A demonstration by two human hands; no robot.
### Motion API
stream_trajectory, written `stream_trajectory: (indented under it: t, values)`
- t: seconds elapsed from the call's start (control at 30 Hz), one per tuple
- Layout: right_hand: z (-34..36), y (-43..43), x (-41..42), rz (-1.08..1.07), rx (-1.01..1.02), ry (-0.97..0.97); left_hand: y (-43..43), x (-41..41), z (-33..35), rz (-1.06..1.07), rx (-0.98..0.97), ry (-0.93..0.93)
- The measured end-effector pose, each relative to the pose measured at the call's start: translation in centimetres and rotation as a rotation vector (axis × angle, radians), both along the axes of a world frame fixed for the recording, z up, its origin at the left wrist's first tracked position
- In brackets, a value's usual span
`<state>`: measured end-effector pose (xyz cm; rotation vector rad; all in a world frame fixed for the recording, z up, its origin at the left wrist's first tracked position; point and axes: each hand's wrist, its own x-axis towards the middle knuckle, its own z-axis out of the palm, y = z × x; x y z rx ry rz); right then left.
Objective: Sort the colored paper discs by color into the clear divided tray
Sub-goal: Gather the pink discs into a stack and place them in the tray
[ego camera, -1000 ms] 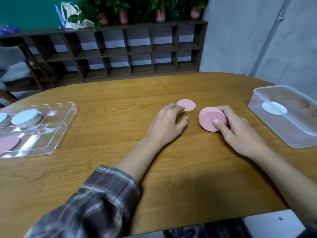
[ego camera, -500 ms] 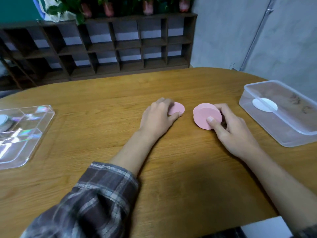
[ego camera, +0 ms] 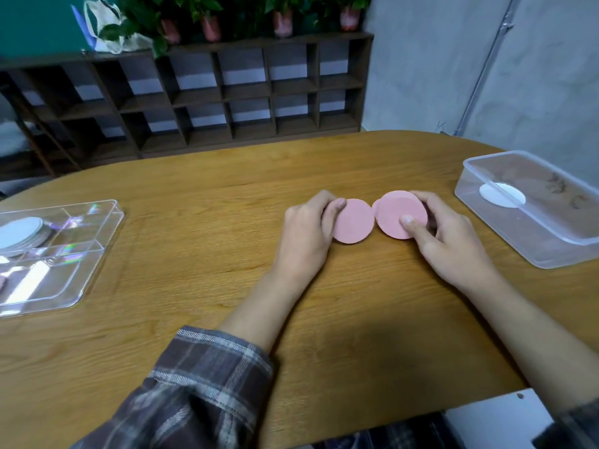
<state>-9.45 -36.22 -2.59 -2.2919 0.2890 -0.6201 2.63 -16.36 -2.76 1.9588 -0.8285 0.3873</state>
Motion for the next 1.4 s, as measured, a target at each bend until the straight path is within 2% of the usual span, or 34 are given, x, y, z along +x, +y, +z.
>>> stream_trajectory:
  t: [0.13, 0.23, 0.47, 0.57, 0.7, 0.83, 1.0, 1.17, 1.4]
  values:
    - [-0.1, 0.1, 0.1, 0.043, -0.005, -0.007, -0.5, -0.6, -0.5, -0.132, 0.021, 0.11]
    - [-0.2, 0.2, 0.3, 0.072, -0.031, 0.009, -1.0, -0.9, -0.3, -0.152, 0.014, 0.169]
    - [0.0, 0.4, 0.4, 0.144, 0.143, 0.019, -1.8, -1.5, -0.2, -0.117, 0.015, 0.112]
    - [0.2, 0.8, 0.3, 0.138, 0.082, 0.068, -2.4, -1.6, -0.4, -0.078, 0.021, 0.09]
    - [0.3, 1.2, 0.4, 0.102, -0.112, 0.109, -2.7, -1.3, -0.8, -0.056, 0.131, 0.011]
    - [0.2, 0.9, 0.5, 0.075, -0.183, 0.067, -2.6, -1.7, -0.4, -0.018, 0.289, -0.079]
    - [0.3, -0.3, -0.1, -0.027, -0.105, 0.018, -2.7, -0.9, -0.6, -0.045, 0.277, -0.044]
    - [-0.1, -1.3, -0.1, -0.137, -0.079, -0.008, -3.4, 0.0, -0.9, -0.144, 0.46, -0.066]
    - [-0.1, -1.5, 0.2, -0.221, -0.037, -0.057, -6.3, -0.2, -0.2, -0.239, 0.566, -0.06]
